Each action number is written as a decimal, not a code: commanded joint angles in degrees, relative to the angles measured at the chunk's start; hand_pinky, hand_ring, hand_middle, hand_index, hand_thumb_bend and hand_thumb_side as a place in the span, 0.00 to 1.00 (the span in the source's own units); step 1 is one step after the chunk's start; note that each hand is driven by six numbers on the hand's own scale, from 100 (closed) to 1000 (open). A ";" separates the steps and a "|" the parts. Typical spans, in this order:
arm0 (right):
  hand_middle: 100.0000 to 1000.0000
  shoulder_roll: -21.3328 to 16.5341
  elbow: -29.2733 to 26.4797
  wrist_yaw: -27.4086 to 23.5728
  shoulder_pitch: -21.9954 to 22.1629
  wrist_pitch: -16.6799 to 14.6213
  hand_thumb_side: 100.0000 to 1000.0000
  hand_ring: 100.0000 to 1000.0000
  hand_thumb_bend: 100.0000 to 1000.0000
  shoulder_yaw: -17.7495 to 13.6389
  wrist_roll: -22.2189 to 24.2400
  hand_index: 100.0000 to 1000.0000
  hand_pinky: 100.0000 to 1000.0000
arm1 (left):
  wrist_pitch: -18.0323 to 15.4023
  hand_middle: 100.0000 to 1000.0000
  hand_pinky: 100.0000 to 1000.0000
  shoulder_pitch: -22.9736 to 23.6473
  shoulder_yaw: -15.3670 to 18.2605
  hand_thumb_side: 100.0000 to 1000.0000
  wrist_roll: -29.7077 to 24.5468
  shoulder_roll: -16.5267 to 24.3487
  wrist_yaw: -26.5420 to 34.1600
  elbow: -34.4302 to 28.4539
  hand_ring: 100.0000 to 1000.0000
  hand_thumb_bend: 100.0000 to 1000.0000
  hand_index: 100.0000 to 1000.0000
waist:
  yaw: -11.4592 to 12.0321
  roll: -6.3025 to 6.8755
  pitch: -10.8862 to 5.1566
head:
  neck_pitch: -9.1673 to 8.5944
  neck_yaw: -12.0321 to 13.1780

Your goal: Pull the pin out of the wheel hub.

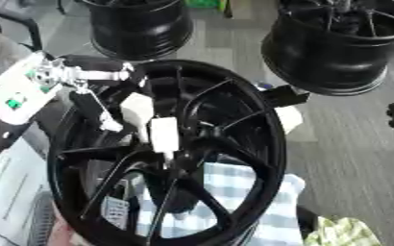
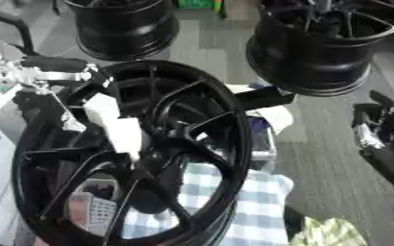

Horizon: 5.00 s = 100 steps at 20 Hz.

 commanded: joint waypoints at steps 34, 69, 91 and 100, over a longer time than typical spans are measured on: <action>0.72 -1.56 0.10 -0.15 0.06 -0.12 0.40 0.79 0.00 -0.91 -0.24 0.93 0.78 | -0.90 0.44 0.62 2.27 27.76 0.12 -1.32 15.61 19.84 6.50 0.51 0.17 0.50 | 0.78 0.13 -1.10 | 0.28 -0.84; 0.72 -0.59 0.52 -0.10 -0.06 -0.10 0.41 0.79 0.00 -1.80 -0.62 0.93 0.78 | 9.03 0.84 0.77 30.11 48.03 0.57 31.52 5.70 14.74 2.76 0.84 0.37 0.82 | 2.04 -1.36 -0.22 | 0.28 -1.54; 0.72 0.79 0.45 -0.54 -0.63 -0.23 0.41 0.79 0.00 -1.60 -0.32 0.93 0.78 | 24.13 0.82 0.76 33.84 47.24 0.57 34.52 -18.97 16.92 -24.16 0.82 0.34 0.79 | 1.99 -2.46 0.28 | 0.28 -0.54; 0.72 0.89 0.41 -0.57 -0.80 -0.25 0.41 0.79 0.00 -1.63 -0.34 0.93 0.78 | 25.25 0.81 0.76 34.08 47.81 0.57 34.59 -21.38 16.41 -24.81 0.81 0.34 0.78 | 2.10 -2.44 0.57 | 0.28 -0.73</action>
